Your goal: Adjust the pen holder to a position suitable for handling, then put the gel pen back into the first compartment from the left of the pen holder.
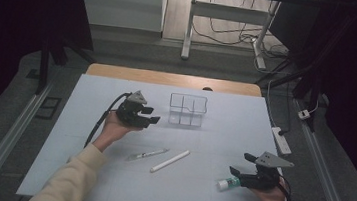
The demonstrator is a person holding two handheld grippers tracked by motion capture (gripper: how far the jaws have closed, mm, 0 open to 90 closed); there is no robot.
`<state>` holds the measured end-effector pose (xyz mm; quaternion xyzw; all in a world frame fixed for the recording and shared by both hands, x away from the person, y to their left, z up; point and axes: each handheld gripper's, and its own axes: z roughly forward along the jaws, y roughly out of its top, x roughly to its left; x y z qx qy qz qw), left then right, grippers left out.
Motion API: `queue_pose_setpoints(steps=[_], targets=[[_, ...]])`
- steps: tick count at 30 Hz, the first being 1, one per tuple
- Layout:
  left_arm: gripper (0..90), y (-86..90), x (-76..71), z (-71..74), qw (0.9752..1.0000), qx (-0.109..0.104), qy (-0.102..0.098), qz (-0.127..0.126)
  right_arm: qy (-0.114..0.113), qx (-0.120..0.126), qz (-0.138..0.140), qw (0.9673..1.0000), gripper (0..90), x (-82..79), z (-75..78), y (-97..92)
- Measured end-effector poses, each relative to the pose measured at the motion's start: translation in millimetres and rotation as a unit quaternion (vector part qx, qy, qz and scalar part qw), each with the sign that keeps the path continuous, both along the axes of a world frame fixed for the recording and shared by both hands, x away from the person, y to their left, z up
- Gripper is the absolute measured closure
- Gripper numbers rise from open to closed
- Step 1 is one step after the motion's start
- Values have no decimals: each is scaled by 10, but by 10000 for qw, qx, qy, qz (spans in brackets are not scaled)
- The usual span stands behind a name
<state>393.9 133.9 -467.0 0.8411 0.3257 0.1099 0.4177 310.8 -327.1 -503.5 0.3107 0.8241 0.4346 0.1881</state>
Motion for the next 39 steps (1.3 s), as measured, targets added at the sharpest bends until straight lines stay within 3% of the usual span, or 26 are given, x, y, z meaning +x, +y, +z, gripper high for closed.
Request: queue_pose_setpoints(steps=[3,6,10,18,22,39], targets=[[461,34,-76,-1,9999,-70,7,-78,7,-7,-2,10000,209,3,-5,6],[426,32,-121,-6,9997,151,78,-158,-1,4,-11,10000,209,2,-3,6],[400,31,-178,14,9993,215,176,-249,-14,-22,0,10000,209,-8,3,2],[382,18,-316,92,9982,405,160,-416,-14,-39,30,10000,210,-6,-4,7],[379,7,-344,103,9971,559,183,-486,-16,-38,29,10000,211,-6,-4,8],[372,-100,-369,73,9947,686,330,-694,5,-56,6,10000,211,1,-17,6]])
